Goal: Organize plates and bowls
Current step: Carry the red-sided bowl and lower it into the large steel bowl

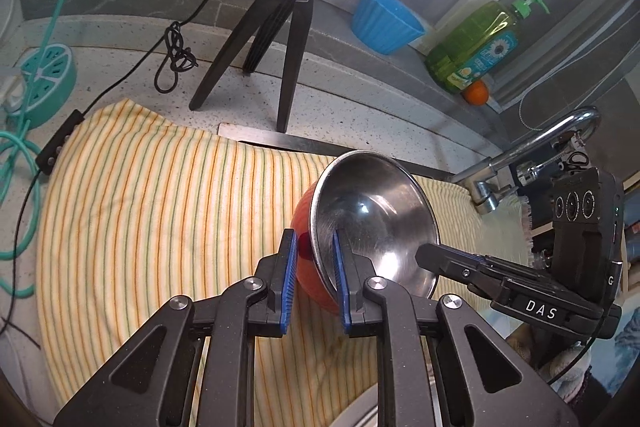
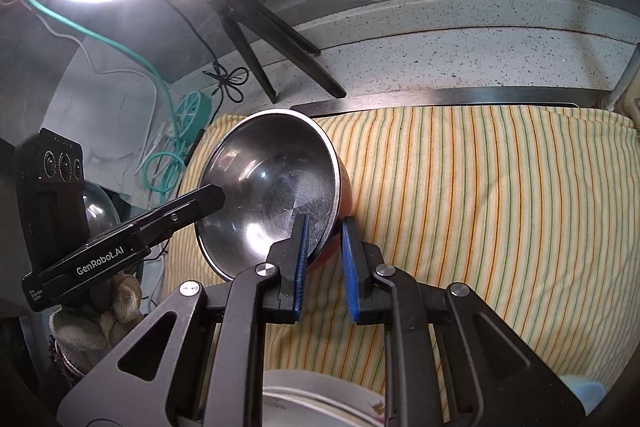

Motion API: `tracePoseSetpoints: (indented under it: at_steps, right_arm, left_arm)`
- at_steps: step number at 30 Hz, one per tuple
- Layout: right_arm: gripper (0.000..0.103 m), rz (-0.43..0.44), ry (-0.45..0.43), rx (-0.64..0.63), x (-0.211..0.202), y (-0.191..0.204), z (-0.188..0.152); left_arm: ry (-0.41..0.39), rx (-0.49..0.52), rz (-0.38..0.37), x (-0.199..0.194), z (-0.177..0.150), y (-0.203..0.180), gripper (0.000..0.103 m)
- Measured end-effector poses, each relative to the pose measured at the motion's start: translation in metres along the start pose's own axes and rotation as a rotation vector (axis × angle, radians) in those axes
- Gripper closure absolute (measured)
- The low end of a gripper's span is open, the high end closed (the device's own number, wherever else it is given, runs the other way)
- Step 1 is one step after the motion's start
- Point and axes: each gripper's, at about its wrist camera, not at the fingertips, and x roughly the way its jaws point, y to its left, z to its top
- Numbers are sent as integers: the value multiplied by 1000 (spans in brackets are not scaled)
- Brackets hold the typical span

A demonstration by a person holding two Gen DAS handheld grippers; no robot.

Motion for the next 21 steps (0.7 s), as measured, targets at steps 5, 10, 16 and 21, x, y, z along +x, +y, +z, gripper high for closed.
tracePoseSetpoints:
  at_steps: [5,10,16,21]
  right_arm:
    - [86,23,-12,-31,-19,14,-15]
    - [86,36,-22,-76,-36,33,-36]
    - [86,60,-14,-118,-49,58,-61]
    - [86,84,7,-156,-52,81,-84]
  left_arm:
    - [-30,-10,-14,-22,-14,-3,87]
    - [-54,-20,-12,-43,-37,-3,87]
    - [-91,-32,-2,-74,-66,0,87]
    - [-123,-53,7,-100,-90,8,87]
